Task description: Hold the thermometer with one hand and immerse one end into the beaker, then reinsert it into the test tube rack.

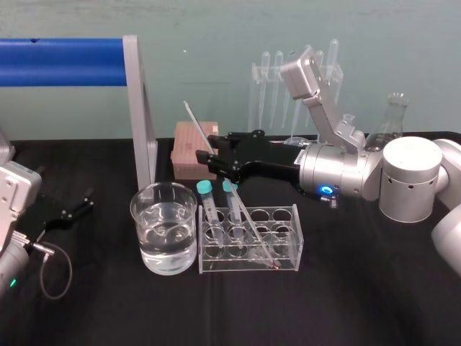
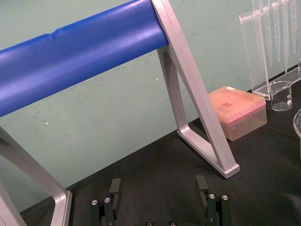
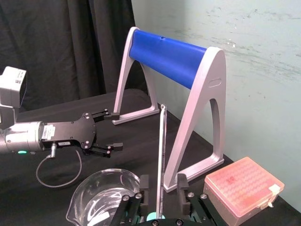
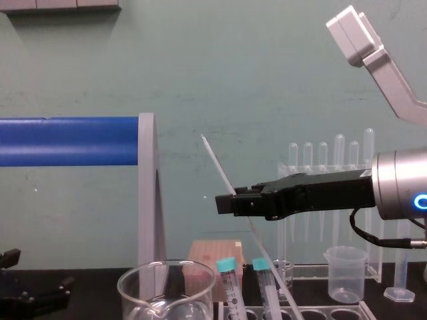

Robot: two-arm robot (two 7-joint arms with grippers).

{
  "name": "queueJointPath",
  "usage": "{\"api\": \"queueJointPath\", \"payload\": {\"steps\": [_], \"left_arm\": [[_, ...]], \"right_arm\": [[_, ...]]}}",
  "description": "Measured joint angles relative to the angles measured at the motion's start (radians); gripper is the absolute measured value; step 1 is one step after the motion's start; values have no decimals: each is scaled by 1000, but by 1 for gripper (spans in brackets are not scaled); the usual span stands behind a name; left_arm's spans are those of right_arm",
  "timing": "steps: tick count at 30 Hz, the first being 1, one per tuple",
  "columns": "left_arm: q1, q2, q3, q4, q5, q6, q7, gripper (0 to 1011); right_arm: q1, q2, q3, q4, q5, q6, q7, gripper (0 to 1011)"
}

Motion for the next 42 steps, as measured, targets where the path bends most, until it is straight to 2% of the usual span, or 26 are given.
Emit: {"api": "queueJointPath", "payload": {"steps": [2, 3, 9, 13, 19, 27, 31, 36, 39, 42], "left_arm": [[0, 0, 0, 0, 0, 0, 0, 1008], [0, 0, 0, 0, 0, 0, 0, 1008], [0, 0, 0, 0, 0, 0, 0, 1008], [0, 0, 0, 0, 0, 0, 0, 1008], [0, 0, 0, 0, 0, 0, 0, 1008], [0, 0, 0, 0, 0, 0, 0, 1008], [0, 0, 0, 0, 0, 0, 0, 1008], [0, 0, 0, 0, 0, 0, 0, 1008], [0, 0, 0, 0, 0, 0, 0, 1008], [0, 0, 0, 0, 0, 0, 0, 1008]], "right_arm": [[0, 0, 0, 0, 0, 0, 0, 390], [0, 0, 0, 0, 0, 0, 0, 329], [0, 0, 0, 0, 1, 1, 0, 136], [0, 0, 0, -1, 2, 1, 0, 54], [-8, -2, 7, -4, 8, -8, -2, 53], [-71, -22, 81, -34, 60, -142, -16, 53], [-107, -27, 132, -50, 107, -225, -3, 53], [-138, -27, 182, -68, 166, -279, 19, 53], [-146, -26, 208, -84, 209, -284, 28, 53], [-136, -24, 225, -99, 249, -267, 31, 53]]}}
